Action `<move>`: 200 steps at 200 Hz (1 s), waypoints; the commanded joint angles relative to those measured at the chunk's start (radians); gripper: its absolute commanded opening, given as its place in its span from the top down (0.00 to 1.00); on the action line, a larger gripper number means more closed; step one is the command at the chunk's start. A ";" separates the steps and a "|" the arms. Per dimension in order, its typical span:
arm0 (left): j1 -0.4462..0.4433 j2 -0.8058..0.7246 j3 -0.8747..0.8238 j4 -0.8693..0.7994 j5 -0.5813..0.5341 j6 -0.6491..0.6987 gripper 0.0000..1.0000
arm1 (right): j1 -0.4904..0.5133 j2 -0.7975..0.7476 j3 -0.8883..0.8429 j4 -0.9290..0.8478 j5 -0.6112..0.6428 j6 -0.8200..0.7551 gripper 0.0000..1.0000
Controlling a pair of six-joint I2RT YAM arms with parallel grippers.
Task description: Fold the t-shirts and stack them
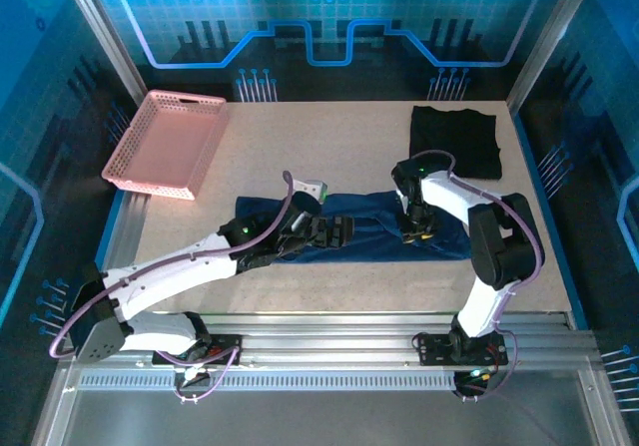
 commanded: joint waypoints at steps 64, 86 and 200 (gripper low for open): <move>-0.022 0.071 -0.018 0.051 0.033 -0.059 0.04 | -0.028 -0.074 0.040 0.012 -0.165 0.013 1.00; -0.022 0.111 -0.014 0.091 0.071 -0.082 0.04 | -0.098 -0.106 0.033 0.007 -0.361 0.009 1.00; -0.022 0.392 0.057 0.383 0.293 -0.275 0.06 | -0.273 -0.056 -0.073 0.064 -0.823 0.038 1.00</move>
